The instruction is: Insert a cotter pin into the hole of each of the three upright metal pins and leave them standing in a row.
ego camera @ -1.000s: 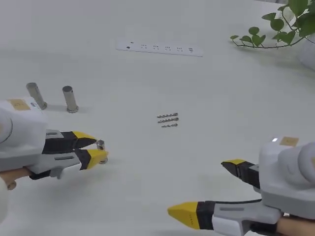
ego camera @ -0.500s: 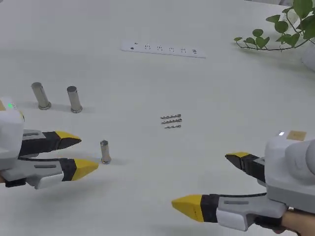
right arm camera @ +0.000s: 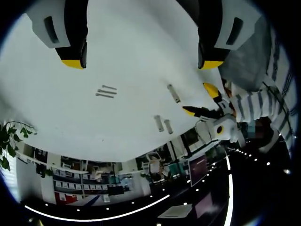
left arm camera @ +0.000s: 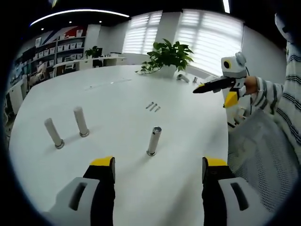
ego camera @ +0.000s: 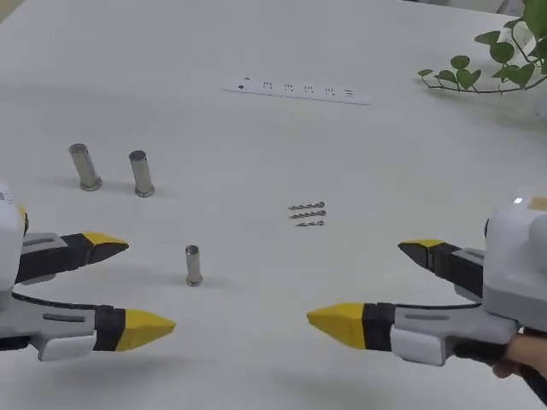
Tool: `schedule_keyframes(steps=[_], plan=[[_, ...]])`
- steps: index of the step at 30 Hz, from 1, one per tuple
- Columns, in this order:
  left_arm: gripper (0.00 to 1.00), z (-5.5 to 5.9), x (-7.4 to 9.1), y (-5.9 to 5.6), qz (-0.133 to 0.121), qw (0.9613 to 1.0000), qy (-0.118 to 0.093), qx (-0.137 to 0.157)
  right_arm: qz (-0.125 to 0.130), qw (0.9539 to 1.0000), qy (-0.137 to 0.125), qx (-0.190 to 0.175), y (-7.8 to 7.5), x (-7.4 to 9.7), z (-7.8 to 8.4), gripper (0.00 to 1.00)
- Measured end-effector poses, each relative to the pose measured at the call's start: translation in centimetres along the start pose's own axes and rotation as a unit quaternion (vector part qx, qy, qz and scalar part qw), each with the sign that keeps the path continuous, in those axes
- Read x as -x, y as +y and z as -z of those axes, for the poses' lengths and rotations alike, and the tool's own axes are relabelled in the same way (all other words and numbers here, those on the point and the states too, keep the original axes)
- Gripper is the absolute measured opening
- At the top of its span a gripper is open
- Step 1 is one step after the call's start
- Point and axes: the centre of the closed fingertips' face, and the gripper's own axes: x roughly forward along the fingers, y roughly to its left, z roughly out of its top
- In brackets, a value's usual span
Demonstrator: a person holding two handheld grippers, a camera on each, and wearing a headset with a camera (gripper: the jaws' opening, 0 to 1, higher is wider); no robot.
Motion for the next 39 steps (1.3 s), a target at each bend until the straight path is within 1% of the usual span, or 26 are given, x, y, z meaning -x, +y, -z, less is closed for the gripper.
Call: schedule_keyframes(steps=[3, 5, 6, 9, 12, 13, 14, 15, 16, 17, 18, 21, 22, 24, 29, 31, 32, 36, 37, 39], plan=[[0.79, 0.3, 0.1, -0.2, 0.000, 1.0000, 0.005, -0.007, -0.005, 0.9999, 0.000, 0.013, -0.1, -0.1, -0.6, 1.00], [0.83, 0.6, 0.1, -0.2, -0.001, 0.9999, 0.010, -0.009, -0.009, 0.9997, 0.004, 0.023, -0.2, -0.2, -0.8, 1.00], [0.86, 0.7, 0.1, -0.3, -0.002, 0.9999, 0.012, -0.011, -0.011, 0.9993, 0.010, 0.033, -0.4, -0.2, -0.9, 1.00], [0.90, 0.9, 0.2, -0.5, 0.000, 0.9999, 0.013, -0.010, -0.015, 0.9983, 0.023, 0.052, -0.8, -0.4, -1.0, 1.00], [0.94, 1.3, 0.2, -0.8, 0.004, 0.9997, 0.020, -0.016, -0.021, 0.9978, 0.019, 0.060, -1.1, -0.5, -1.8, 1.00], [0.95, 1.4, 0.2, -0.8, 0.002, 0.9996, 0.023, -0.018, -0.024, 0.9978, 0.012, 0.060, -1.2, -0.6, -2.3, 0.99], [0.96, 1.5, 0.2, -0.7, -0.001, 0.9996, 0.025, -0.015, -0.026, 0.9978, 0.010, 0.060, -1.3, -0.7, -2.5, 0.99], [0.97, 1.6, 0.3, -0.3, -0.014, 0.9996, 0.024, 0.000, -0.029, 0.9976, 0.010, 0.062, -1.5, -0.9, -2.8, 0.99], [0.99, 1.5, 0.2, -0.2, -0.019, 0.9996, 0.019, 0.010, -0.032, 0.9972, 0.012, 0.067, -1.6, -1.0, -2.9, 0.99], [0.99, 1.4, 0.4, -0.1, -0.019, 0.9996, 0.014, 0.012, -0.036, 0.9965, 0.018, 0.073, -1.7, -1.1, -2.9, 0.99], [0.99, 1.2, 0.4, 0.0, -0.020, 0.9997, 0.009, 0.010, -0.041, 0.9947, 0.033, 0.088, -1.8, -1.4, -2.6, 0.99], [0.99, 1.0, 0.4, -0.2, -0.020, 0.9997, 0.007, 0.014, -0.064, 0.9888, 0.064, 0.118, -1.8, -2.1, -1.9, 0.99], [0.99, 1.0, 0.4, -0.2, -0.018, 0.9997, 0.007, 0.014, -0.066, 0.9865, 0.077, 0.129, -2.1, -2.4, -1.6, 0.98], [0.99, 1.1, 0.3, -0.3, -0.017, 0.9997, 0.011, 0.016, -0.069, 0.9825, 0.096, 0.144, -2.5, -2.9, -1.2, 0.98], [0.99, 1.1, 0.2, -0.5, -0.015, 0.9996, 0.011, 0.019, -0.075, 0.9780, 0.113, 0.158, -3.4, -3.8, -1.3, 0.95], [0.99, 1.1, 0.2, -0.5, -0.017, 0.9996, 0.011, 0.021, -0.081, 0.9752, 0.120, 0.168, -3.7, -4.1, -1.5, 0.93], [0.99, 1.2, 0.1, -0.4, -0.022, 0.9993, 0.012, 0.026, -0.081, 0.9737, 0.124, 0.173, -3.9, -4.2, -1.7, 0.93], [0.99, 1.2, 0.2, -0.2, -0.029, 0.9990, 0.010, 0.032, -0.085, 0.9694, 0.134, 0.188, -4.4, -4.8, -2.1, 0.92], [0.99, 1.2, 0.2, -0.1, -0.031, 0.9990, 0.010, 0.032, -0.088, 0.9670, 0.138, 0.195, -4.4, -4.9, -2.1, 0.91], [0.99, 1.2, 0.2, -0.1, -0.031, 0.9989, 0.010, 0.033, -0.092, 0.9642, 0.144, 0.202, -4.5, -5.3, -2.1, 0.88]])
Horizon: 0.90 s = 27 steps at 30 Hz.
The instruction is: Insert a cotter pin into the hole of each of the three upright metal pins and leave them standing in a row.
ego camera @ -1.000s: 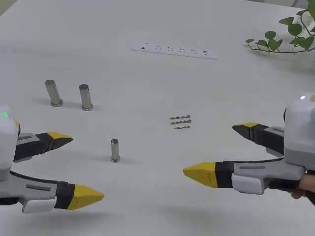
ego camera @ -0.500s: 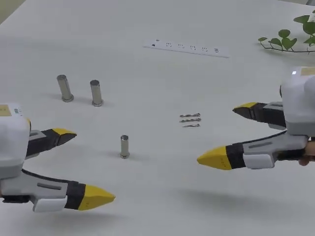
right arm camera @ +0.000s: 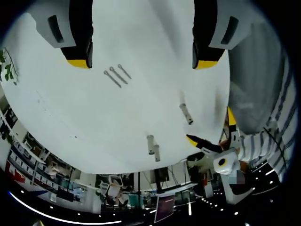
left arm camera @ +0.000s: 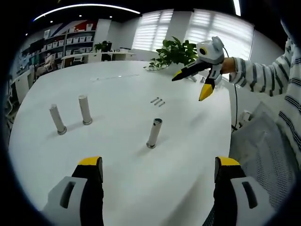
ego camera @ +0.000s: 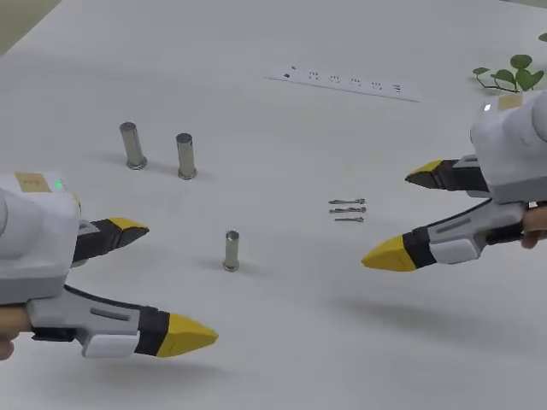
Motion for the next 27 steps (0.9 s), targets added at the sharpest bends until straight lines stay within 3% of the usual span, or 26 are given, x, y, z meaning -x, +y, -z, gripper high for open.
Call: schedule_keyframes(steps=[5, 12, 17, 20, 27], plan=[[0.99, -0.1, 0.1, 0.1, -0.001, 1.0000, -0.002, 0.005, -0.018, 0.9998, 0.011, 0.006, 0.0, -1.0, 0.1, 0.84], [0.99, -0.1, 0.1, 0.0, 0.000, 1.0000, -0.004, 0.007, -0.040, 0.9974, 0.046, 0.038, 0.3, -2.5, 0.8, 0.78], [0.99, -0.1, 0.1, 0.1, -0.007, 0.9999, -0.002, -0.008, -0.039, 0.9957, 0.064, 0.054, -0.2, -3.3, 1.2, 0.66], [0.99, 0.0, 0.1, 0.0, -0.003, 1.0000, -0.002, -0.001, -0.041, 0.9916, 0.095, 0.079, -0.7, -3.8, 2.1, 0.62], [0.99, 0.3, 0.5, 0.3, -0.002, 1.0000, -0.002, -0.005, -0.056, 0.9875, 0.107, 0.101, -0.4, -4.8, 2.0, 0.58]])
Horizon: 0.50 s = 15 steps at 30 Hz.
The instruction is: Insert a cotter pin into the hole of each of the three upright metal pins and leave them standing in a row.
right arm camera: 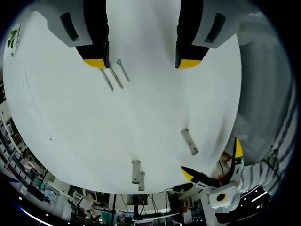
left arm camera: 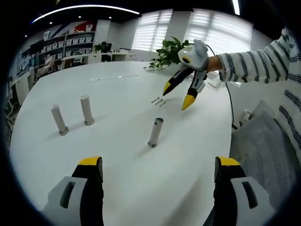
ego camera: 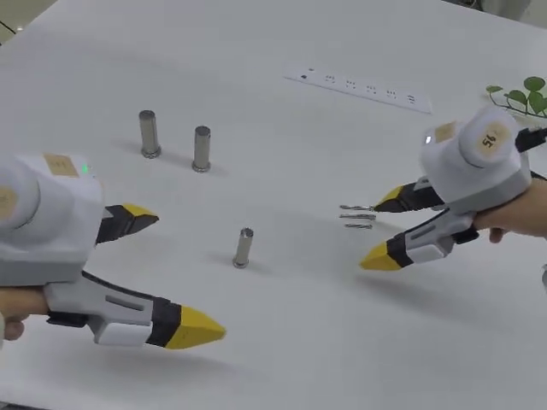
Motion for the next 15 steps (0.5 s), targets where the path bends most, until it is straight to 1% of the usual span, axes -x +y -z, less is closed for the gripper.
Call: schedule_keyframes(steps=[2, 3, 5, 8, 12, 15], plan=[[0.99, 0.1, 0.1, 0.1, 0.001, 1.0000, -0.002, 0.003, -0.005, 0.9998, 0.005, 0.017, 0.1, -0.3, -0.1, 0.55], [0.99, 0.1, 0.2, 0.1, 0.001, 1.0000, -0.002, 0.005, -0.007, 0.9997, 0.011, 0.022, 0.1, -0.5, 0.0, 0.52], [0.99, 0.1, 0.3, 0.1, 0.001, 0.9999, -0.004, 0.011, -0.011, 0.9996, 0.017, 0.019, 0.2, -0.8, 0.0, 0.51], [0.99, -0.1, 0.4, 0.1, 0.000, 0.9999, -0.008, 0.010, -0.017, 0.9992, 0.029, 0.023, 0.4, -1.2, 0.2, 0.50], [0.99, -0.3, 0.3, -0.1, 0.002, 0.9999, -0.011, 0.007, -0.016, 0.9987, 0.040, 0.026, 0.0, -1.4, 0.5, 0.49], [0.99, -0.3, 0.0, -0.5, 0.008, 0.9999, -0.012, 0.009, -0.024, 0.9984, 0.047, 0.019, -0.2, -1.5, 1.0, 0.47]])
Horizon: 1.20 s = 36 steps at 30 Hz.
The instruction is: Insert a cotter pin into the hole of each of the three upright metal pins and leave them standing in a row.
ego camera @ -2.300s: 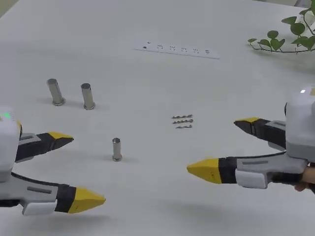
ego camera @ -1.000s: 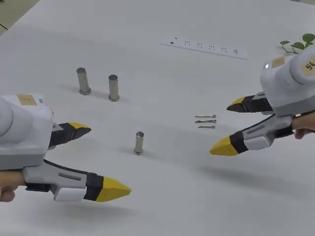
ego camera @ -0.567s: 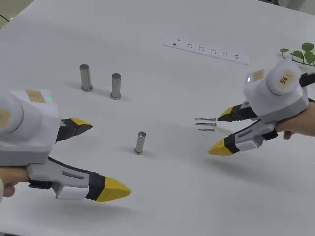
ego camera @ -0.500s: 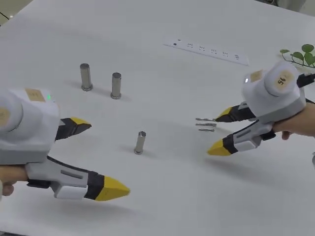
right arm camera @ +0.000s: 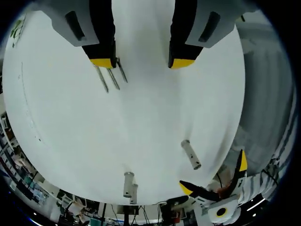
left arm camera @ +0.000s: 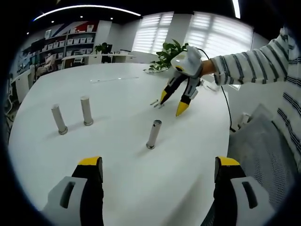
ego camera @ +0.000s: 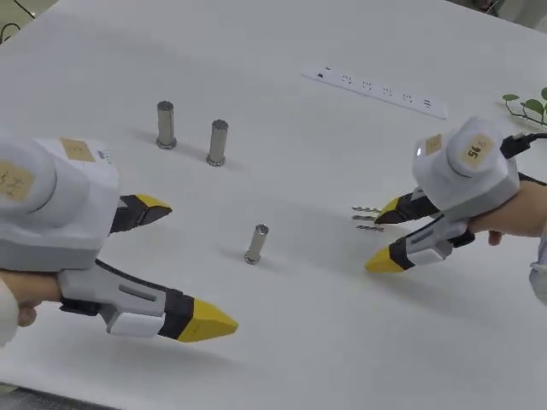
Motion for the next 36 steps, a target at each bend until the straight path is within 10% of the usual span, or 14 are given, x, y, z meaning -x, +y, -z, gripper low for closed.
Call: schedule_keyframes(steps=[36], plan=[[0.93, 0.2, 0.2, 0.2, -0.006, 0.9998, 0.001, 0.017, 0.024, 0.9979, 0.018, 0.057, -2.0, -0.3, -0.3, 0.05]])
